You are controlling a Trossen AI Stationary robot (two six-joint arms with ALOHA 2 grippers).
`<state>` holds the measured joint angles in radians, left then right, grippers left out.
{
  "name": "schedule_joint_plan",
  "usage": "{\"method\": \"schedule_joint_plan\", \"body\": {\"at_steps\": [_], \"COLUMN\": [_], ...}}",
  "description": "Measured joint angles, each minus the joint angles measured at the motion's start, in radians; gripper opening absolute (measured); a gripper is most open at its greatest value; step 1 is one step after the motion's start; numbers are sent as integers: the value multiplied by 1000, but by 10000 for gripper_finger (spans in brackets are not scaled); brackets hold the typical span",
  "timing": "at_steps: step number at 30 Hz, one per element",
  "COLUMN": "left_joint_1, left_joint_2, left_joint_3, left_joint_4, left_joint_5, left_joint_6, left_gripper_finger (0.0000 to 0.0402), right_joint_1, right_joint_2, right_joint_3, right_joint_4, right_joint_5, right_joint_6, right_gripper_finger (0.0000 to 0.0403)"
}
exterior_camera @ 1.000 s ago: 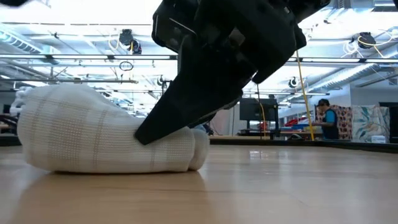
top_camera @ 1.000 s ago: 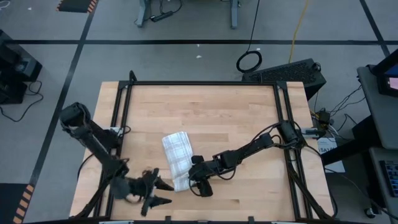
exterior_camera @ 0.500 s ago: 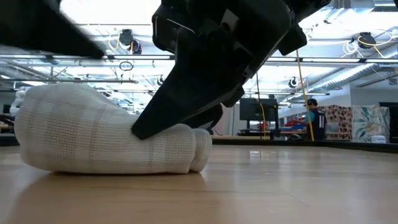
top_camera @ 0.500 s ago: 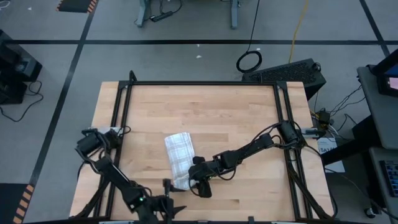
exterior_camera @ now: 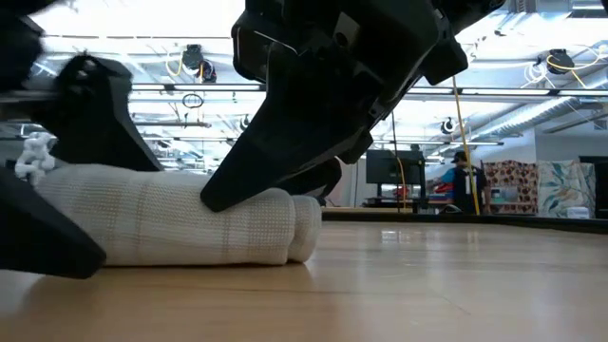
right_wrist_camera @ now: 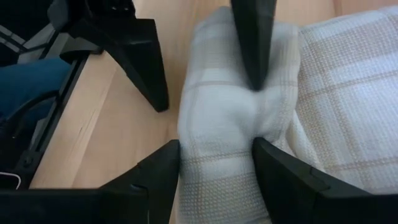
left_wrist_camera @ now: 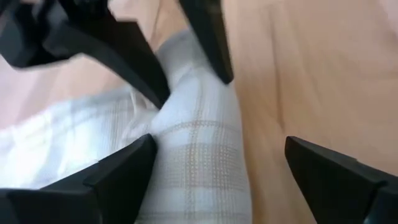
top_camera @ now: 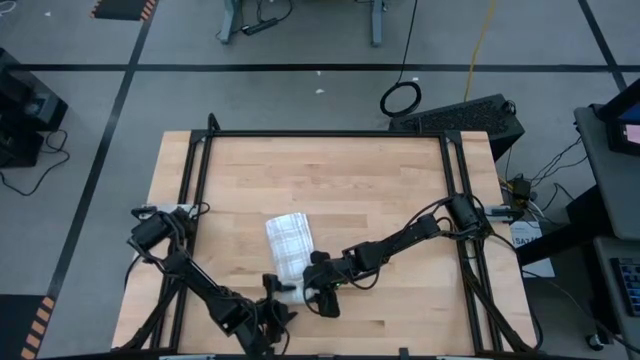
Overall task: Roll towel
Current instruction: Roll the brown checkered towel
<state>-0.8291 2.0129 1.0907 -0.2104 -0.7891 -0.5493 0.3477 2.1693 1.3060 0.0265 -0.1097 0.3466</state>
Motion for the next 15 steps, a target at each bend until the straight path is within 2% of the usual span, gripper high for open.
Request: {"method": "schedule_joint_plan", "body": {"at_steps": [2,7,12,15], "left_joint_1": [13,25,44,45], "left_joint_2": [-3,-3,-4,-4], "left_joint_3": [1,1,2,1], "left_joint_4": [-19,-34,-111,-104], "left_joint_5": [37,47,103,128], "left_joint_6": [-39,-68,-183,-200], "left_gripper_finger": [353,306,252,208], "right_joint_1": [0,0,8,15], "right_joint_2": [0,0,-6,-28], "right_joint_3": [0,0,-2,-4], "right_joint_4": [0,5,17,17], "right_joint_5": [0,-14,-17,-5], "right_joint_6": [23,39,60,60], "right_gripper_finger": [196,196,196,196]}}
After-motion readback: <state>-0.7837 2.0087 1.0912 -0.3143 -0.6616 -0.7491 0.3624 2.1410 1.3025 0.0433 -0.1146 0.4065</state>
